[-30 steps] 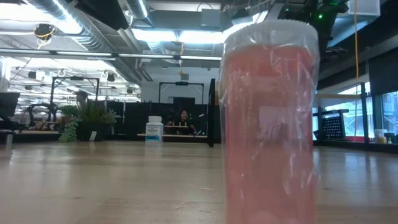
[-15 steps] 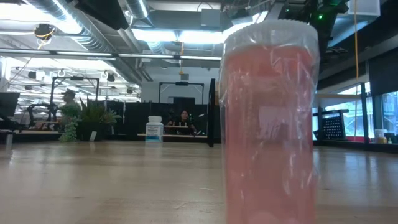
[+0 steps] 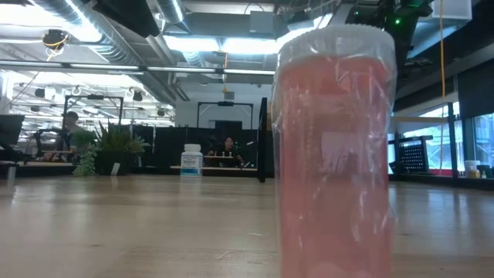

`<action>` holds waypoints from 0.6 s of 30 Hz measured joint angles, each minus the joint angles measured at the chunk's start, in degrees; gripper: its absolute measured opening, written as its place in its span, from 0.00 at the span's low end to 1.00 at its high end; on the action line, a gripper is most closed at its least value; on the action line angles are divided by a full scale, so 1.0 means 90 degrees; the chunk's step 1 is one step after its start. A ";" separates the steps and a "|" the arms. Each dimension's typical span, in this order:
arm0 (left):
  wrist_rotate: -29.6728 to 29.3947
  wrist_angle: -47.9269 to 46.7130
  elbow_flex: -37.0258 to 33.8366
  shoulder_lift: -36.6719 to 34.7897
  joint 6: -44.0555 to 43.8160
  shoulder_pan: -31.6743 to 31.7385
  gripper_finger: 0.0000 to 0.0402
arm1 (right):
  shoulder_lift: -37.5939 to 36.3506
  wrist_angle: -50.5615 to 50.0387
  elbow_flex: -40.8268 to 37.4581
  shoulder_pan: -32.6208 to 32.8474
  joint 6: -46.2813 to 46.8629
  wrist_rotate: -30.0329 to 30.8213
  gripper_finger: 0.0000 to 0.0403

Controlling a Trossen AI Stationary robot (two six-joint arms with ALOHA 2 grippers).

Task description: Pick and place medicine bottles onto shelf by color

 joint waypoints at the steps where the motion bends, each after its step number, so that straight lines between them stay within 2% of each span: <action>1: 0.0000 0.0000 0.0000 0.0000 0.0000 0.0000 0.52 | 0.0001 0.0001 0.0000 0.0000 0.0007 0.0109 0.30; 18: 0.0027 0.0000 0.0000 0.0000 0.0000 0.0000 0.52 | 0.0018 0.0004 0.0000 0.0000 0.0155 -0.0175 0.30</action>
